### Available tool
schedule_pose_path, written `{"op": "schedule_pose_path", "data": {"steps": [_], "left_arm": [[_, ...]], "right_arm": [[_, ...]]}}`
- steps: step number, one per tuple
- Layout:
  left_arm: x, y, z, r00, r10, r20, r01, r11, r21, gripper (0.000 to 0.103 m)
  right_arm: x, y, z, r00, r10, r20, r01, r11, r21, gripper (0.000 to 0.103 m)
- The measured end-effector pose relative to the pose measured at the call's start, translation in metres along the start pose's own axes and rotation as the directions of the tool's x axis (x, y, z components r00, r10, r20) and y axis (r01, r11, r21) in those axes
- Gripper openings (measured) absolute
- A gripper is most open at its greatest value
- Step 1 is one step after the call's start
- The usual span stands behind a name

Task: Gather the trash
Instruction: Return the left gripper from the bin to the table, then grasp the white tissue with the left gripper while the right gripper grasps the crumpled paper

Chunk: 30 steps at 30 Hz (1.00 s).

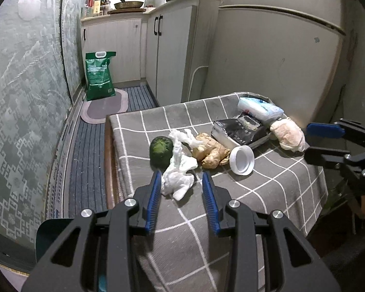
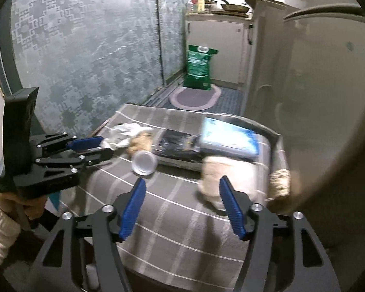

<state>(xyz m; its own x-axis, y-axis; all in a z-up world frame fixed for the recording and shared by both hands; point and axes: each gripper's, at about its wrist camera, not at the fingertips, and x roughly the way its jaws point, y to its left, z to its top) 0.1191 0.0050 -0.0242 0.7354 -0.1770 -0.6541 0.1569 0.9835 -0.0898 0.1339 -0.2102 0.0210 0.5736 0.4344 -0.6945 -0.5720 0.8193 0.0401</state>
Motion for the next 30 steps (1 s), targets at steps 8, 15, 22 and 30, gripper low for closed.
{"op": "schedule_pose_path", "data": {"steps": [8, 15, 22, 30], "left_arm": [[0.008, 0.001, 0.004, 0.999, 0.029, -0.015, -0.029, 0.999, -0.018, 0.016], [0.002, 0.000, 0.004, 0.999, 0.034, 0.013, -0.034, 0.999, -0.019, 0.012], [-0.015, 0.001, 0.007, 0.998, 0.021, 0.060, -0.019, 0.999, -0.030, 0.012], [-0.030, 0.005, 0.009, 0.994, -0.002, 0.107, 0.006, 0.999, -0.037, 0.012]], "right_arm": [[-0.003, -0.033, -0.009, 0.999, -0.052, 0.007, 0.051, 0.997, 0.053, 0.080], [0.001, -0.040, -0.010, 0.998, -0.070, 0.001, 0.070, 0.995, 0.065, 0.082], [0.004, -0.034, -0.007, 0.997, -0.075, -0.003, 0.075, 0.996, 0.043, 0.081], [0.014, -0.028, -0.002, 0.996, -0.089, -0.023, 0.089, 0.996, 0.013, 0.052]]}}
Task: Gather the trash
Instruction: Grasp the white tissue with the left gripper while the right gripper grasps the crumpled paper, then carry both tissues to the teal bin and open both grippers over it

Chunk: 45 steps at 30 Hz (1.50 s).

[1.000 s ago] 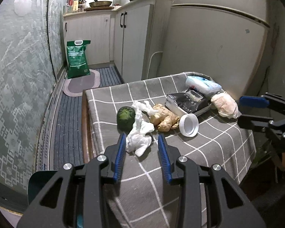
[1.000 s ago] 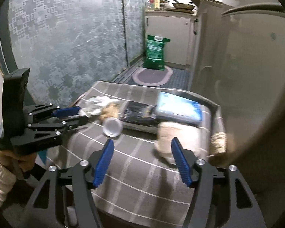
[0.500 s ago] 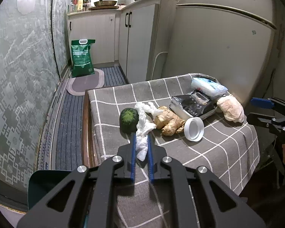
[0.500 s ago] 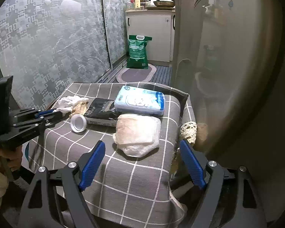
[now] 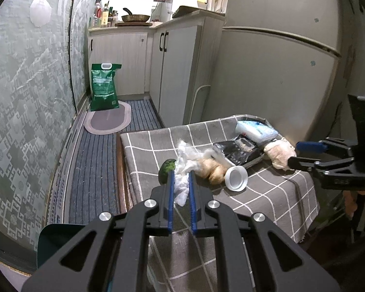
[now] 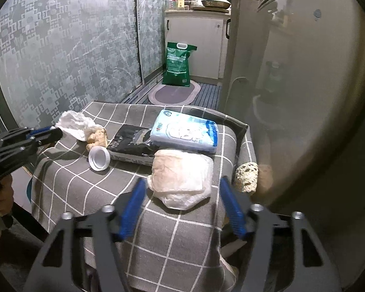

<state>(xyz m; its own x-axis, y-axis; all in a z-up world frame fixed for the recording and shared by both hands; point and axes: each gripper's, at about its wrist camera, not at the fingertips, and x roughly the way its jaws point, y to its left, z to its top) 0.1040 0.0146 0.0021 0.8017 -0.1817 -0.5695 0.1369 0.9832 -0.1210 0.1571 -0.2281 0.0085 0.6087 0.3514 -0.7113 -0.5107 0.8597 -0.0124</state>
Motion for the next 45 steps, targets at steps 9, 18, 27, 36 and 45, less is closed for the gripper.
{"op": "schedule_pose_path", "data": {"steps": [9, 18, 27, 36, 45], "left_arm": [[-0.013, 0.010, 0.001, 1.000, -0.013, 0.028, 0.014, 1.000, -0.016, 0.012], [-0.029, 0.020, -0.003, 0.999, 0.002, 0.043, -0.001, 1.000, -0.025, 0.012], [-0.042, 0.045, -0.009, 0.998, 0.029, 0.051, -0.025, 0.998, -0.065, 0.012], [-0.048, 0.072, -0.023, 0.997, 0.072, 0.006, -0.071, 0.994, -0.089, 0.012], [-0.047, 0.098, -0.047, 0.992, 0.107, -0.065, -0.113, 0.989, -0.097, 0.012]], "right_arm": [[0.016, 0.011, 0.003, 0.998, -0.042, -0.038, 0.040, 0.998, -0.042, 0.035], [0.012, 0.024, 0.011, 0.997, -0.070, -0.040, 0.066, 0.995, -0.077, 0.006], [-0.010, 0.048, 0.027, 0.998, -0.054, 0.010, 0.055, 0.993, -0.103, 0.005], [-0.013, 0.089, 0.045, 0.999, -0.014, 0.038, 0.019, 0.989, -0.148, 0.005], [-0.021, 0.136, 0.062, 0.996, 0.053, 0.074, -0.037, 0.978, -0.203, 0.005]]}}
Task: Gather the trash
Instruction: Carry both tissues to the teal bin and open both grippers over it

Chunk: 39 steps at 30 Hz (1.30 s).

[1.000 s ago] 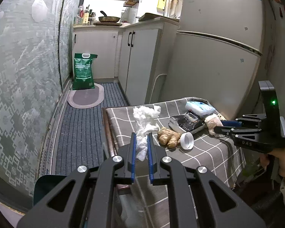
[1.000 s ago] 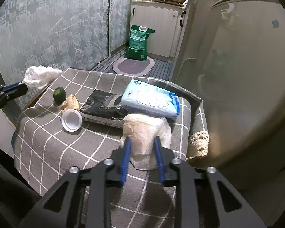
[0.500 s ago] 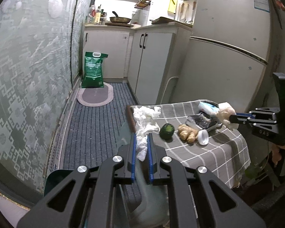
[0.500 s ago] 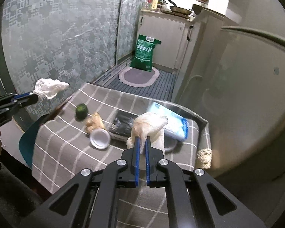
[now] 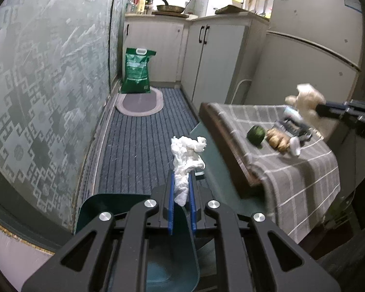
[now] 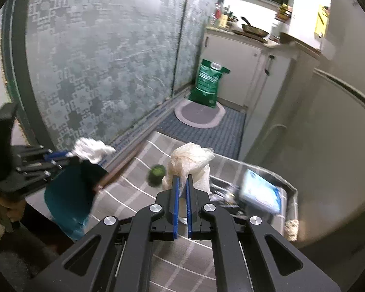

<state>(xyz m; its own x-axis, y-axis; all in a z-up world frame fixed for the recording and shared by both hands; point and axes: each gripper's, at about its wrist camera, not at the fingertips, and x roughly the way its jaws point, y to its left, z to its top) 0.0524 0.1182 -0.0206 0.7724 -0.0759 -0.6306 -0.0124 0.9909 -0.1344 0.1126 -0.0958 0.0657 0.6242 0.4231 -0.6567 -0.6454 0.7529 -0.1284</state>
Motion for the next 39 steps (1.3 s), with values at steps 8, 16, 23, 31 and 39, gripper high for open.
{"op": "schedule_pose_path", "data": {"steps": [8, 16, 23, 31, 39], "left_arm": [[0.004, 0.022, -0.018, 0.998, 0.031, -0.057, -0.031, 1.000, -0.004, 0.012], [0.015, 0.039, -0.041, 0.988, 0.047, -0.146, -0.049, 0.999, -0.007, 0.012], [0.025, 0.046, -0.059, 0.977, 0.042, -0.208, -0.042, 0.999, 0.002, 0.012], [0.033, 0.056, -0.075, 0.962, 0.045, -0.271, -0.045, 0.999, 0.006, 0.012], [0.041, 0.065, -0.091, 0.941, 0.052, -0.335, -0.051, 0.999, 0.012, 0.012]], "right_arm": [[0.008, 0.043, 0.019, 0.997, 0.075, 0.009, -0.074, 0.996, -0.048, 0.005], [0.021, 0.069, 0.027, 0.987, 0.157, -0.010, -0.158, 0.986, -0.046, 0.005], [0.042, 0.093, 0.028, 0.974, 0.219, -0.057, -0.222, 0.974, -0.048, 0.005], [0.064, 0.116, 0.025, 0.953, 0.281, -0.110, -0.286, 0.957, -0.039, 0.005], [0.084, 0.138, 0.024, 0.936, 0.316, -0.157, -0.325, 0.945, -0.035, 0.005]]}}
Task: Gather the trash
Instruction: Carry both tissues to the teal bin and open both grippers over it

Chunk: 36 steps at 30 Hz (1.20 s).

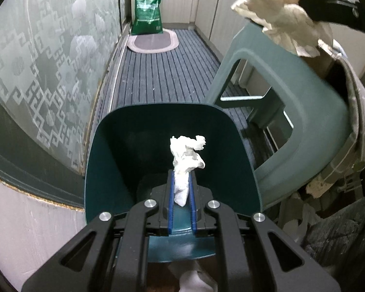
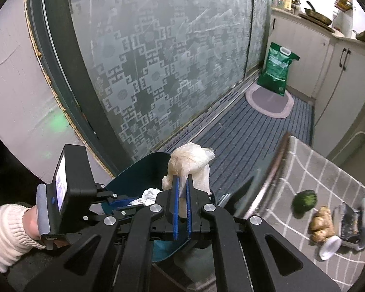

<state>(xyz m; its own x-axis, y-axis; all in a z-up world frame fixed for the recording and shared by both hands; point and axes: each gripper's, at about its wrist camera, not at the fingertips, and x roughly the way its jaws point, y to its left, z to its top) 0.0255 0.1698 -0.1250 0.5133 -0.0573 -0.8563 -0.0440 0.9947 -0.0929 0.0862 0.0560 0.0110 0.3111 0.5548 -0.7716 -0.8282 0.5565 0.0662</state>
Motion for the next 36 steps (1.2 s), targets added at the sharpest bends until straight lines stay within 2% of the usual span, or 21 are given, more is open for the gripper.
{"op": "schedule_pose_path", "data": {"steps": [4, 6, 9, 12, 14, 28, 36], "left_arm": [[0.009, 0.005, -0.006, 0.999, 0.002, -0.038, -0.002, 1.000, 0.003, 0.012], [0.013, 0.008, -0.009, 0.998, 0.009, -0.054, -0.009, 1.000, 0.004, 0.020], [0.014, 0.012, -0.013, 0.998, 0.036, -0.057, -0.035, 0.999, 0.015, 0.021], [0.012, 0.017, -0.014, 0.997, 0.051, -0.049, -0.051, 0.999, 0.009, 0.030], [0.008, 0.020, -0.015, 0.998, 0.050, -0.041, -0.050, 0.999, -0.001, 0.030], [-0.026, 0.032, -0.009, 0.997, 0.045, 0.065, -0.042, 0.998, -0.050, 0.030], [-0.055, 0.031, -0.001, 0.983, 0.060, 0.172, -0.048, 0.996, -0.077, 0.028]], "right_arm": [[0.012, 0.006, 0.002, 1.000, 0.018, -0.023, -0.018, 1.000, 0.001, 0.005], [0.018, 0.010, 0.003, 0.999, 0.025, -0.037, -0.025, 1.000, 0.002, 0.005], [0.028, 0.014, 0.001, 0.997, 0.038, -0.061, -0.037, 0.999, 0.006, 0.005], [0.041, 0.017, -0.002, 0.995, 0.037, -0.088, -0.037, 0.999, 0.007, 0.005], [0.048, 0.019, -0.005, 0.994, 0.038, -0.107, -0.038, 0.999, 0.007, 0.005], [0.087, 0.029, -0.025, 0.977, 0.052, -0.205, -0.053, 0.999, 0.001, 0.005], [0.105, 0.033, -0.037, 0.965, 0.055, -0.255, -0.057, 0.998, 0.000, 0.005]]}}
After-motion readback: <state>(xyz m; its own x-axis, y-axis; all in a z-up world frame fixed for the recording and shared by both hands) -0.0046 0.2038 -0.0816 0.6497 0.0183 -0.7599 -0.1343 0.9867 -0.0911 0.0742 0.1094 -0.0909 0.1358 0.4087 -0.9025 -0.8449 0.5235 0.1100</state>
